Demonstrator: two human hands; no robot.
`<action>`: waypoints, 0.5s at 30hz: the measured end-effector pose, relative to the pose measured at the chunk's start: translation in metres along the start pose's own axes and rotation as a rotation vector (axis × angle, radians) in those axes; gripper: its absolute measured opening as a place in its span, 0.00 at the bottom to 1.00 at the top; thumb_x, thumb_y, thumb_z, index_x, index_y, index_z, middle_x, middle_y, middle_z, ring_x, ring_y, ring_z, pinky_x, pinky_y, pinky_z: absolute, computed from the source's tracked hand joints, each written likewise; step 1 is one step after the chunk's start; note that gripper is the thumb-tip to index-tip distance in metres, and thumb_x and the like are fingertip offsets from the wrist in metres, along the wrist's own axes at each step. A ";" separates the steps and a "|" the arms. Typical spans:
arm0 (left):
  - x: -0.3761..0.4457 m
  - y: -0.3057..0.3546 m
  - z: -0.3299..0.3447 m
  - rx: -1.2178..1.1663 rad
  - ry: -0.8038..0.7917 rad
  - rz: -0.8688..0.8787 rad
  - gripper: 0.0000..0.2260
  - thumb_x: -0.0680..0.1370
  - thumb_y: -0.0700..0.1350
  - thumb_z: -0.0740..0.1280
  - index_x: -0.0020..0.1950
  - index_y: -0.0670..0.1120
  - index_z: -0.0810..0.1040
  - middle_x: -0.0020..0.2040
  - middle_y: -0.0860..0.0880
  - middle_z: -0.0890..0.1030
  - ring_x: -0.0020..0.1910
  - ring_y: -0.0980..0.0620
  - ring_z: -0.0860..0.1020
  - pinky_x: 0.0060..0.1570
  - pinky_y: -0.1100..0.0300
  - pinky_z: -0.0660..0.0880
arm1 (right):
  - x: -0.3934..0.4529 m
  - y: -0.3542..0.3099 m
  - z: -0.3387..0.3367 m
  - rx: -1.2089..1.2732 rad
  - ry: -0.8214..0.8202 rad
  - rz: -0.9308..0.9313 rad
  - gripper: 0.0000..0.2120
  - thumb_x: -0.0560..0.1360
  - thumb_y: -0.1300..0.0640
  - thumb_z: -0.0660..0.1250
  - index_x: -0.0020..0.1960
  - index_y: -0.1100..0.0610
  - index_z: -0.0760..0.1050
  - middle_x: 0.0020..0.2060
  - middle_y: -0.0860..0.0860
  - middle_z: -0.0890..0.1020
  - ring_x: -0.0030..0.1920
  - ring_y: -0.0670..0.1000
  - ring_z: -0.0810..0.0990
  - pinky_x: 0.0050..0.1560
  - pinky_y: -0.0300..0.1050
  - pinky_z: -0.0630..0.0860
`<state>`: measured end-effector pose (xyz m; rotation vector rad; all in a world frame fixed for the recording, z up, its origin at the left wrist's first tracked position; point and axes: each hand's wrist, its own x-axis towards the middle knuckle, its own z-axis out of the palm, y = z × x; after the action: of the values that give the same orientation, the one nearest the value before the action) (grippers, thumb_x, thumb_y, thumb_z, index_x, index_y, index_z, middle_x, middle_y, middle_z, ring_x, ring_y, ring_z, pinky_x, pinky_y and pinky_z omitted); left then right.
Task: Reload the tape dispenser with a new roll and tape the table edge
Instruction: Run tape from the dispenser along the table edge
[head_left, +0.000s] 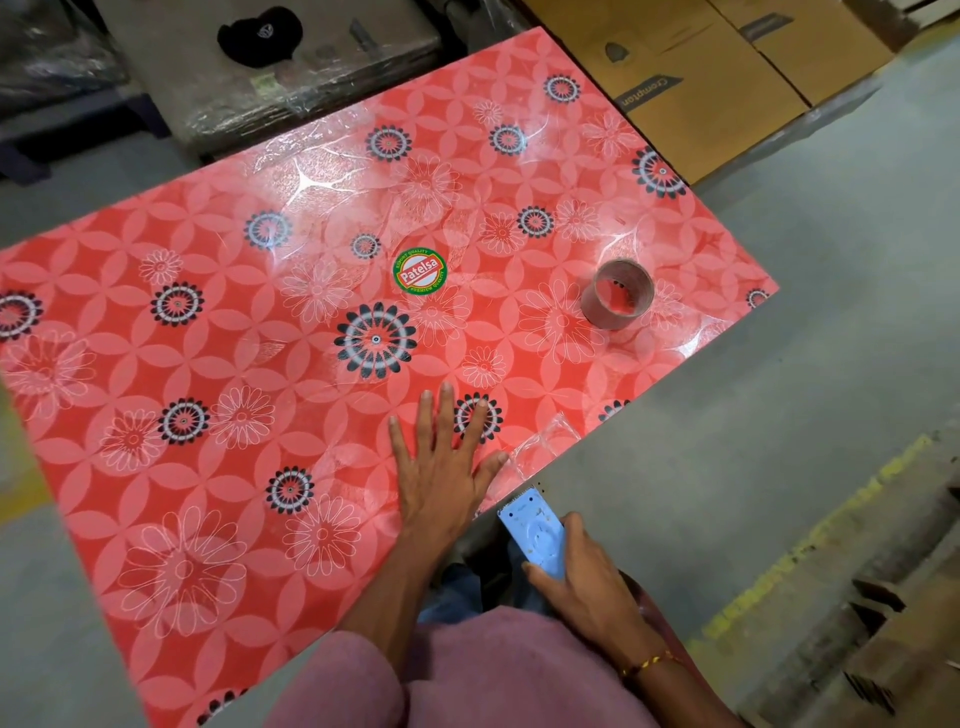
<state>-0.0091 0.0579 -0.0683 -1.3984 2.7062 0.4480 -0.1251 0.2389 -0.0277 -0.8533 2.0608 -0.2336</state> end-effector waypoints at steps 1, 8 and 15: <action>0.000 0.000 0.000 -0.004 0.008 0.002 0.32 0.78 0.71 0.41 0.81 0.60 0.47 0.83 0.45 0.43 0.82 0.42 0.43 0.75 0.30 0.42 | 0.000 -0.001 -0.001 -0.012 -0.004 0.002 0.21 0.72 0.38 0.66 0.52 0.46 0.57 0.52 0.51 0.79 0.53 0.56 0.78 0.47 0.48 0.73; 0.000 -0.001 0.003 0.007 0.019 0.007 0.33 0.78 0.71 0.42 0.81 0.60 0.47 0.83 0.45 0.44 0.82 0.41 0.44 0.75 0.30 0.43 | 0.002 -0.012 -0.007 -0.067 -0.039 0.007 0.21 0.73 0.39 0.65 0.52 0.49 0.57 0.53 0.51 0.78 0.46 0.55 0.74 0.46 0.49 0.72; 0.001 -0.001 0.004 0.000 0.018 0.010 0.33 0.78 0.71 0.43 0.81 0.60 0.46 0.83 0.45 0.43 0.82 0.41 0.43 0.74 0.29 0.43 | 0.003 -0.021 -0.011 -0.069 -0.080 0.030 0.23 0.72 0.40 0.66 0.54 0.50 0.56 0.55 0.55 0.79 0.52 0.61 0.79 0.47 0.51 0.74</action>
<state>-0.0088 0.0573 -0.0722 -1.3960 2.7283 0.4390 -0.1246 0.2198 -0.0137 -0.8594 2.0153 -0.1108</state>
